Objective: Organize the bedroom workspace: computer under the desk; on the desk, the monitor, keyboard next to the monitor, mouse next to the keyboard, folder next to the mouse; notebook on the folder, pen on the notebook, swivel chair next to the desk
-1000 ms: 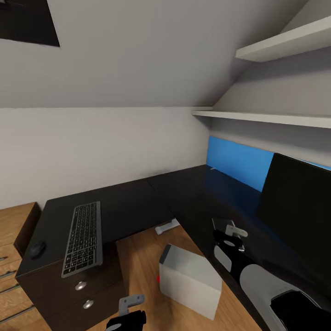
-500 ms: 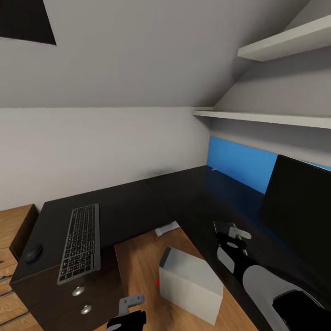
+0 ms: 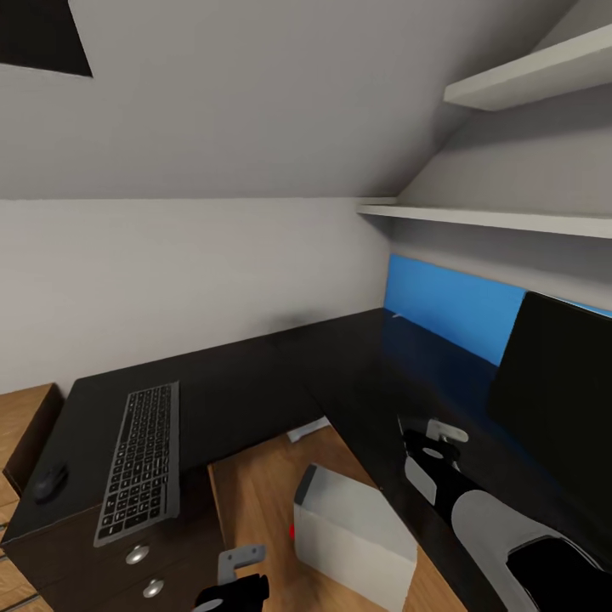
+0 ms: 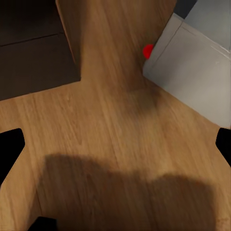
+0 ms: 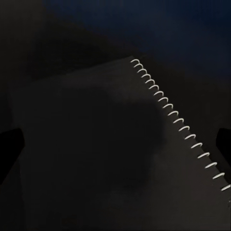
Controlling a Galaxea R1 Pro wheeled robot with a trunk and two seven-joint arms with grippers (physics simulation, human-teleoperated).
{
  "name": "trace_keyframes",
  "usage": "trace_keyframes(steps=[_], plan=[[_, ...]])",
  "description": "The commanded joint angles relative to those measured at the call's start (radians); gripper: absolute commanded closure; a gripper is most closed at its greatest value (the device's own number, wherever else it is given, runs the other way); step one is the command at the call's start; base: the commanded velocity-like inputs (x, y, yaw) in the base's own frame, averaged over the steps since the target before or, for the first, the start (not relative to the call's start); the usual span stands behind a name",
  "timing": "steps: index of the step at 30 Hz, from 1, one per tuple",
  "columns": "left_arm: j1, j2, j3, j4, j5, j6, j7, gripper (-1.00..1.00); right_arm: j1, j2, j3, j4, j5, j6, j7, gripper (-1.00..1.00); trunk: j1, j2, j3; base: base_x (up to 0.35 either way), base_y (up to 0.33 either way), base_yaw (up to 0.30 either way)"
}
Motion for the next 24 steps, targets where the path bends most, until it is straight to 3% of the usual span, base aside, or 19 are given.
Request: trace_keyframes(steps=[1, 24], plan=[[-0.001, 0.004, -0.001, -0.002, 0.01, 0.003, 0.009, -1.0, -0.001, -0.003, 0.007, -0.001, -0.011, -0.005, -0.003, -1.0, 0.0, -0.001, -0.001, 0.066, 0.0, 0.0], [-0.001, 0.007, 0.001, -0.018, 0.011, 0.001, 0.01, -1.0, -0.002, -0.042, 0.003, -0.001, -0.018, -0.004, -0.003, -1.0, 0.0, -0.001, -0.001, 0.054, 0.0, 0.0]])
